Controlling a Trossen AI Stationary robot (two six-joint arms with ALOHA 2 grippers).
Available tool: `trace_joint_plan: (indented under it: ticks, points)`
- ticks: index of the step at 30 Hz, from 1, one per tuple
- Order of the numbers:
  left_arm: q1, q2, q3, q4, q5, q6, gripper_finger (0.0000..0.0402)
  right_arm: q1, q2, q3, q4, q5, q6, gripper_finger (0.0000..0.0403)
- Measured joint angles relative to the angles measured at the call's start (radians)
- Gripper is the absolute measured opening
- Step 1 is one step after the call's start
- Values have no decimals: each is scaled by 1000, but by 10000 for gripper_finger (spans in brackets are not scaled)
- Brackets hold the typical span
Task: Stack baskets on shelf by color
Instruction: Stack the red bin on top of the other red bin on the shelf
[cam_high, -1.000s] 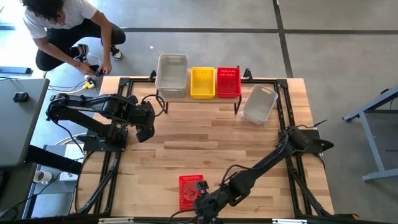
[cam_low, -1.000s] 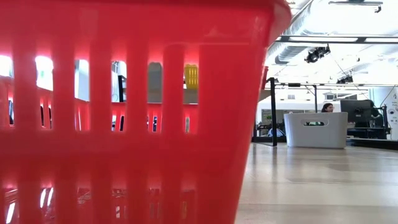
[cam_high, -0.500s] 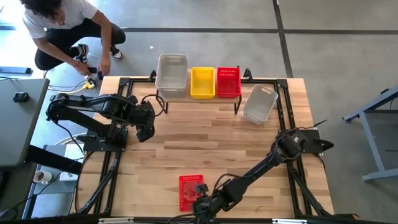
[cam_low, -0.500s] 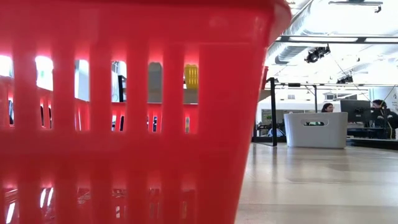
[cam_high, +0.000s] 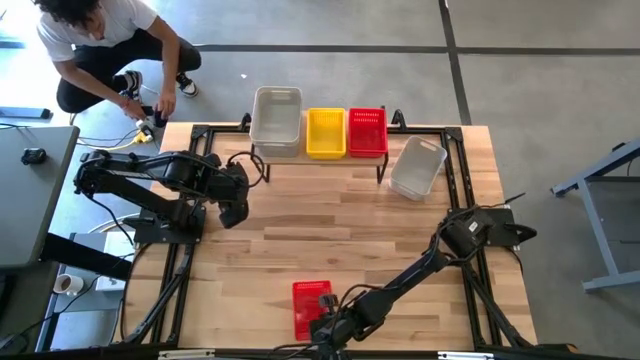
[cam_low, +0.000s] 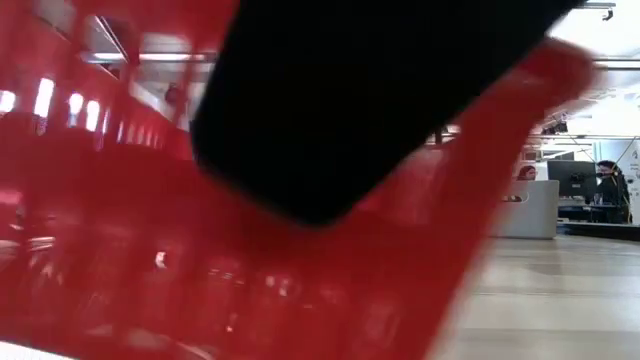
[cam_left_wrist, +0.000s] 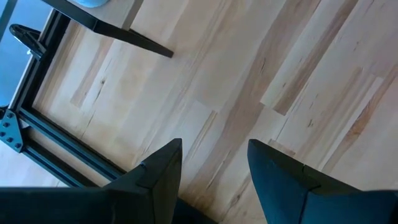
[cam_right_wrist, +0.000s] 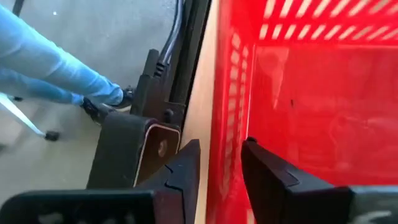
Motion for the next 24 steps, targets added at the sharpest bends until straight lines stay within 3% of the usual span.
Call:
trace_joint_plan:
  ticks: [3, 8, 24]
  points:
    - [0, 0, 0, 0, 0, 0, 172, 0, 1, 0, -14, 0, 32, 87]
    - [0, 0, 0, 0, 0, 0, 172, 0, -5, 0, -41, -22, 40, 12]
    - [0, 0, 0, 16, -3, -13, 172, -40, -166, 1, -221, 65, 73, 0]
